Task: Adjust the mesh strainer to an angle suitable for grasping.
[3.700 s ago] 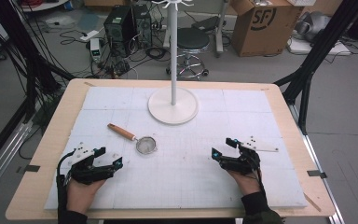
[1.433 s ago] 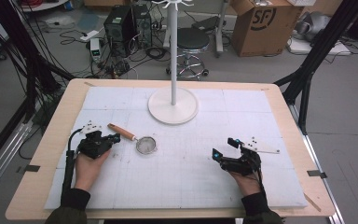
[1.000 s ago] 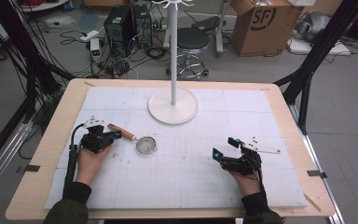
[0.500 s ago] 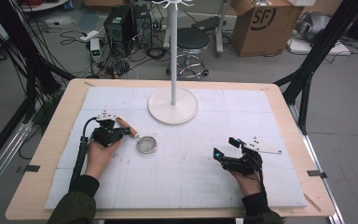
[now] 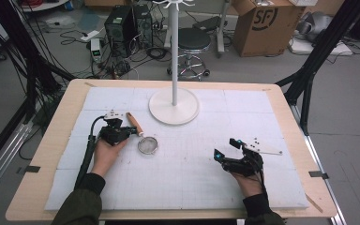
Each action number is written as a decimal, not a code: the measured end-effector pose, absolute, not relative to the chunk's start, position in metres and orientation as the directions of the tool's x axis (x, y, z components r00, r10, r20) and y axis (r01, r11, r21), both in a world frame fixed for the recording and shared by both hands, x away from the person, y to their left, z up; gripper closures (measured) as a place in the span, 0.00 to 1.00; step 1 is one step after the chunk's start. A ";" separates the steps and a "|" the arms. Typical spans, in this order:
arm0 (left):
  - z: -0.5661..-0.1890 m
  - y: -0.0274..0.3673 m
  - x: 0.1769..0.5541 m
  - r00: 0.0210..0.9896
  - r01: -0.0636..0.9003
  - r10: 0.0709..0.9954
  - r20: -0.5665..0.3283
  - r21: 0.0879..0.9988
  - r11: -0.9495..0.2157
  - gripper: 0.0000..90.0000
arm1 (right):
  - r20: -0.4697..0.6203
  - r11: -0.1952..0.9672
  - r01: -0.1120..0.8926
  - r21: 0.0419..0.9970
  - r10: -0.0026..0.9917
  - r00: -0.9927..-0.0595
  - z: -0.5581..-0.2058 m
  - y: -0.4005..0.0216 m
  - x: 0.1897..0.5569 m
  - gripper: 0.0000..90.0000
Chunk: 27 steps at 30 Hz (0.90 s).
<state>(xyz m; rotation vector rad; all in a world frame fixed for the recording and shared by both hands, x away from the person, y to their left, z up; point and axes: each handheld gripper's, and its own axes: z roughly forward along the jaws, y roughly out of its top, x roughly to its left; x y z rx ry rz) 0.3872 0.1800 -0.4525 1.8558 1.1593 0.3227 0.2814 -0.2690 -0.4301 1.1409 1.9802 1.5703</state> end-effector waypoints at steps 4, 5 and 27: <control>-0.452 0.179 0.387 0.529 0.590 0.810 -0.252 0.796 -0.137 1.00 | 0.191 0.058 0.367 0.929 0.773 -0.606 -0.431 -0.268 0.281 0.17; -0.452 0.179 0.387 0.529 0.589 0.812 -0.248 0.796 -0.140 1.00 | 0.188 0.059 0.364 0.929 0.773 -0.606 -0.431 -0.268 0.281 0.17; -0.445 0.139 0.391 0.570 0.610 0.778 -0.265 0.771 -0.184 1.00 | 0.198 0.051 0.372 0.927 0.776 -0.599 -0.431 -0.271 0.281 0.17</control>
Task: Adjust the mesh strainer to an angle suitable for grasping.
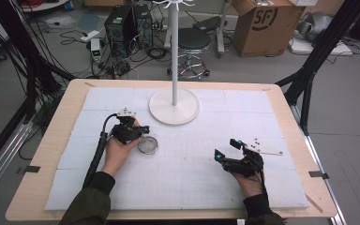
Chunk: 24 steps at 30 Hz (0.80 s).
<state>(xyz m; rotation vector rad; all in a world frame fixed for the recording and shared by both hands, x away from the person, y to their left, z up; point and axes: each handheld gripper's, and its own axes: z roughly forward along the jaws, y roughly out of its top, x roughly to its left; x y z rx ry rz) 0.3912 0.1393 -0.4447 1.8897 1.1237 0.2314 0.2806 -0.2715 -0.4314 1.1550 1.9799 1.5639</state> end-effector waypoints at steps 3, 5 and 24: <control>-0.450 0.137 0.393 0.566 0.624 0.774 -0.282 0.761 -0.179 1.00 | 0.198 0.048 0.369 0.928 0.776 -0.599 -0.432 -0.273 0.280 0.17; -0.451 0.136 0.394 0.562 0.631 0.779 -0.277 0.753 -0.187 1.00 | 0.201 0.043 0.369 0.928 0.777 -0.596 -0.431 -0.274 0.280 0.17; -0.450 0.131 0.390 0.559 0.687 0.756 -0.340 0.701 -0.193 1.00 | 0.194 0.051 0.367 0.929 0.777 -0.598 -0.432 -0.274 0.280 0.18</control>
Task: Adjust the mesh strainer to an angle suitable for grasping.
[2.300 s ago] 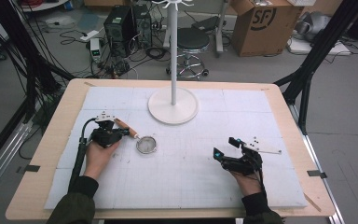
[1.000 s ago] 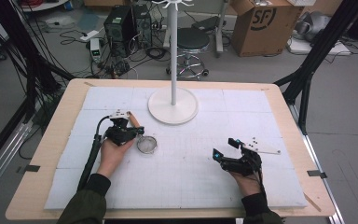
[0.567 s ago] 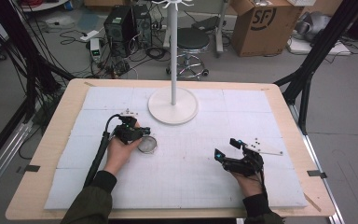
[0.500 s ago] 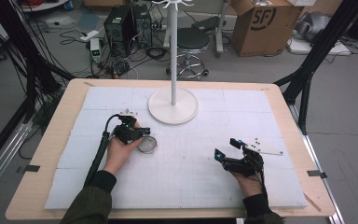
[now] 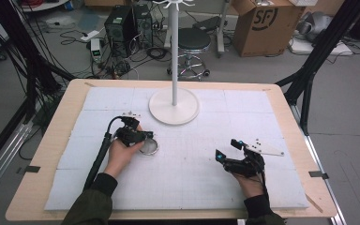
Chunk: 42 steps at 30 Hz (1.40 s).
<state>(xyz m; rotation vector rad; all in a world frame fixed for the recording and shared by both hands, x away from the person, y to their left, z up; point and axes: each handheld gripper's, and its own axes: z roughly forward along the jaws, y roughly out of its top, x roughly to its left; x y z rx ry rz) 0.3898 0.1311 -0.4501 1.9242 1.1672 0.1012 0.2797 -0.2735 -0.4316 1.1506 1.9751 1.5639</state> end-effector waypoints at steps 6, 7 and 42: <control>-0.447 0.131 0.385 0.579 0.697 0.743 -0.336 0.676 -0.238 1.00 | 0.190 0.051 0.361 0.931 0.777 -0.600 -0.431 -0.274 0.280 0.18; -0.447 0.132 0.383 0.585 0.697 0.738 -0.337 0.674 -0.245 1.00 | 0.193 0.049 0.363 0.931 0.776 -0.600 -0.431 -0.274 0.279 0.18; -0.448 0.182 0.332 0.590 0.699 0.672 -0.448 0.699 -0.148 1.00 | 0.191 0.054 0.370 0.927 0.782 -0.593 -0.433 -0.270 0.282 0.18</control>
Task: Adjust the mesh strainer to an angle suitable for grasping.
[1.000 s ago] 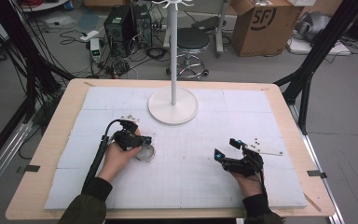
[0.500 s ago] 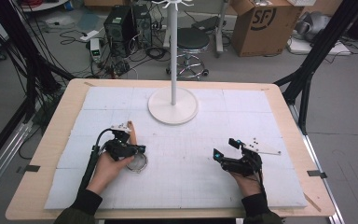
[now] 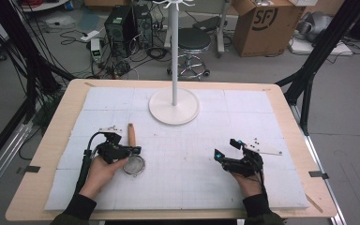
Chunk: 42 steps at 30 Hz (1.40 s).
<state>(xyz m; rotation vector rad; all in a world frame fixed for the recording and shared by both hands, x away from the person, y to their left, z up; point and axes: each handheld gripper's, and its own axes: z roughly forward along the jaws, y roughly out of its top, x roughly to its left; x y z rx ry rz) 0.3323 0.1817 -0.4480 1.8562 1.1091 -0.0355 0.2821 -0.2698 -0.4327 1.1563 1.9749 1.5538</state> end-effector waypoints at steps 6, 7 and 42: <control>-0.446 0.194 0.337 0.565 0.694 0.689 -0.455 0.713 -0.099 1.00 | 0.194 0.054 0.374 0.926 0.781 -0.594 -0.432 -0.270 0.282 0.18; -0.447 0.196 0.338 0.558 0.697 0.693 -0.457 0.712 -0.092 1.00 | 0.192 0.054 0.371 0.927 0.781 -0.594 -0.433 -0.270 0.282 0.18; -0.453 0.229 0.381 0.459 0.708 0.758 -0.463 0.706 0.003 1.00 | 0.199 0.047 0.369 0.928 0.775 -0.600 -0.432 -0.270 0.281 0.18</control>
